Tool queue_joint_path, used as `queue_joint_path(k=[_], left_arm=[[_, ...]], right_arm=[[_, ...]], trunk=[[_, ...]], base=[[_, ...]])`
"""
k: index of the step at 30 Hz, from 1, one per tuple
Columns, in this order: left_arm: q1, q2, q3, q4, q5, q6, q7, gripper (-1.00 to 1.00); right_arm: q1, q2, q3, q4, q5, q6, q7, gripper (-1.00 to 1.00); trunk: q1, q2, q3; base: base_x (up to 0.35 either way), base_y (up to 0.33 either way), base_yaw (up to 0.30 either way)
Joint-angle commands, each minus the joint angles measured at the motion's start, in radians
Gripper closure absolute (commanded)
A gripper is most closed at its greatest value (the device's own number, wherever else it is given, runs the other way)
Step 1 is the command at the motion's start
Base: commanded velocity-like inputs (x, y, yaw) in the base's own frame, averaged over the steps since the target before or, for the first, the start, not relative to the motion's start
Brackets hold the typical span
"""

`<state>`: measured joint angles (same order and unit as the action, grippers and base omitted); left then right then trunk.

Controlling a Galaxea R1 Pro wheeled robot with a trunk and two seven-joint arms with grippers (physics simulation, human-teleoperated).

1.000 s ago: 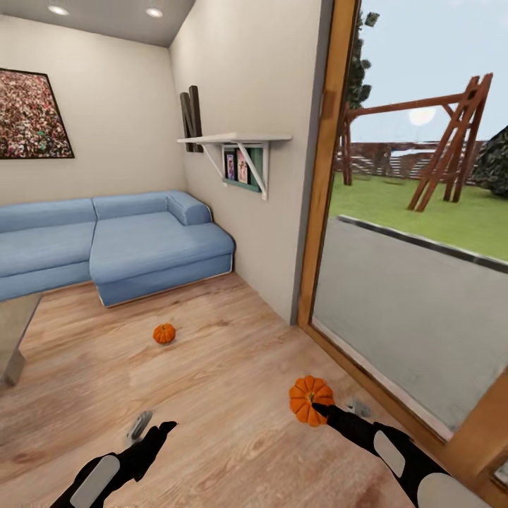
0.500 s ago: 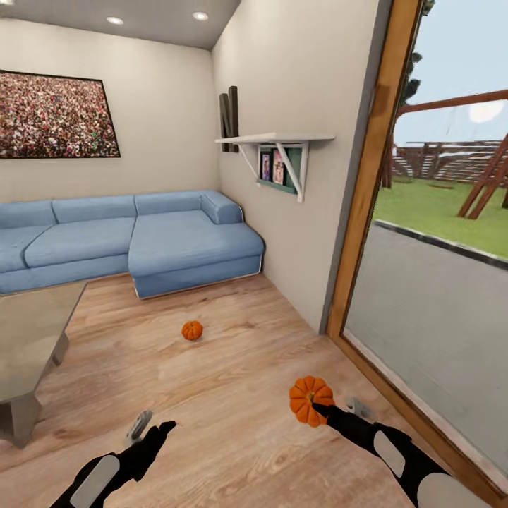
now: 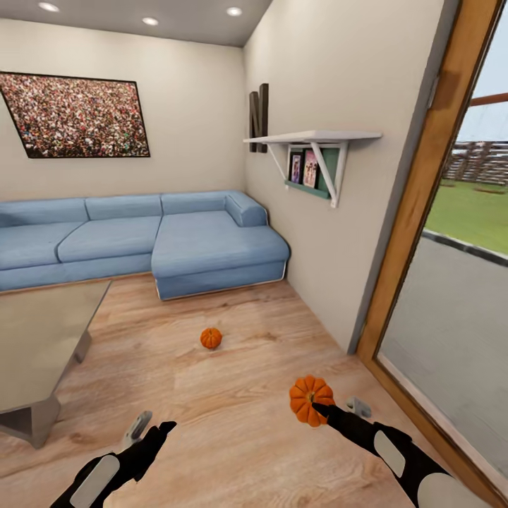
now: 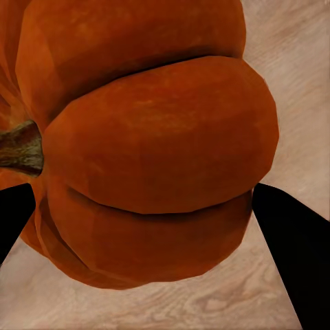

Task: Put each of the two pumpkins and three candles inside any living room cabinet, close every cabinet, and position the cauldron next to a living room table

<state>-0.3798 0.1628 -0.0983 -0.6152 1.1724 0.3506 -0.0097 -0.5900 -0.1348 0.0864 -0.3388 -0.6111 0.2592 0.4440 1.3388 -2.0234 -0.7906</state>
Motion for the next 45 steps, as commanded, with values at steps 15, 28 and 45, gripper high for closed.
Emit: queue_joint_path(k=[15,28,45], left_arm=[[-0.001,0.000,-0.004,0.000,0.004,0.001,-0.001,-1.00],[-0.001,0.001,-0.004,0.000,0.004,0.001,-0.001,-1.00],[-0.001,0.009,-0.003,0.000,0.004,0.001,-0.002,-1.00]], right_arm=[[-0.001,-0.002,0.004,-0.008,-0.016,0.005,0.000,1.00],[-0.001,-0.002,0.003,-0.008,-0.016,0.004,-0.002,1.00],[-0.001,-0.003,0.001,-0.041,-0.016,0.008,-0.002,1.00]], trunk=[[0.000,0.000,-0.001],[0.000,0.000,-0.001],[0.000,0.000,-0.001]], base=[[0.327,0.000,0.006],[0.326,0.000,0.129],[0.319,-0.015,0.148]])
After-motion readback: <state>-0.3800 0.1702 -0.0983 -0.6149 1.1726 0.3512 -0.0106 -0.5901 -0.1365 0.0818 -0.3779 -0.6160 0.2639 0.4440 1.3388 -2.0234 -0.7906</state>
